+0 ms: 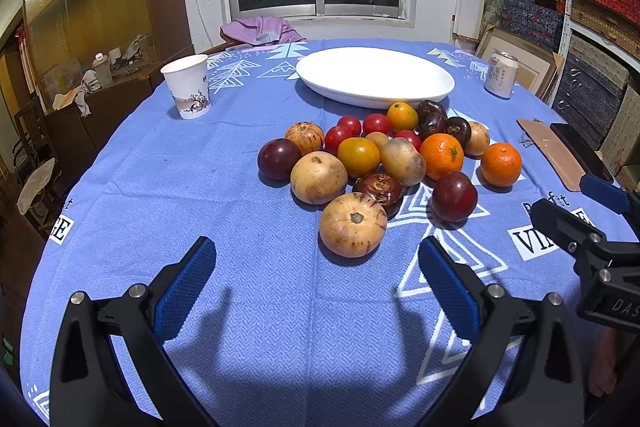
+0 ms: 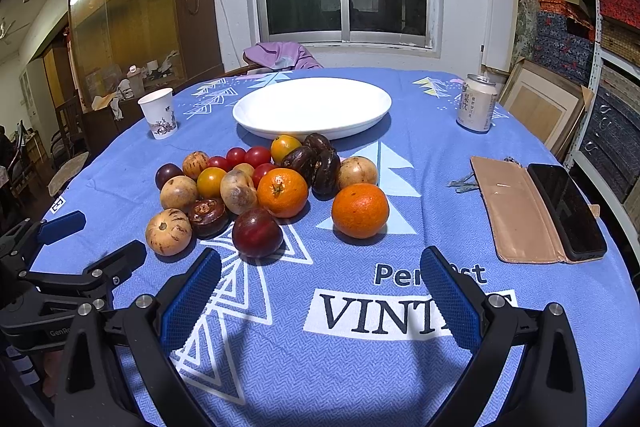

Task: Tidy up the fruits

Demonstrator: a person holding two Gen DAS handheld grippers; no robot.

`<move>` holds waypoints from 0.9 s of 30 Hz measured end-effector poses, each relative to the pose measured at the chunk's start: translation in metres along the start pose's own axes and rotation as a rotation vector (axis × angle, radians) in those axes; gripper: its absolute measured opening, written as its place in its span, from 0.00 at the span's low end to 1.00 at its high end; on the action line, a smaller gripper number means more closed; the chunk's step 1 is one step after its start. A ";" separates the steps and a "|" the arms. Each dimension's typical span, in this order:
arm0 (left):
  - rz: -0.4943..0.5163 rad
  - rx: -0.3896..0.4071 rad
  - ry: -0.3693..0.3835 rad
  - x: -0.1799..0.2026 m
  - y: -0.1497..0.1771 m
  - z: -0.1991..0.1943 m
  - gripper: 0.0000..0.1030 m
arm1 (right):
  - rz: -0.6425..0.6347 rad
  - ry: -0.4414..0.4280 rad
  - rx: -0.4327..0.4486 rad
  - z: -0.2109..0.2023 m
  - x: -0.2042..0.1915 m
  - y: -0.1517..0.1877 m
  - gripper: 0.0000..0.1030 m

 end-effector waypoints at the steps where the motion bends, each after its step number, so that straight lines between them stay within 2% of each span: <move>1: 0.000 0.000 0.000 0.000 0.000 0.000 0.96 | 0.000 0.000 0.000 0.000 0.000 0.000 0.97; 27: 0.000 0.000 0.000 0.000 0.000 0.000 0.96 | -0.007 0.003 0.005 0.000 0.000 0.000 0.97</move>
Point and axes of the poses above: each gripper's, at about its wrist camera, not at the fingertips, and z roughly the way its jaws point, x to its right, y to its underside, the point moved 4 cm from there along z, roughly the way its jaws point, and after that the axes turned 2 degrees about -x, right-handed, at the moved point
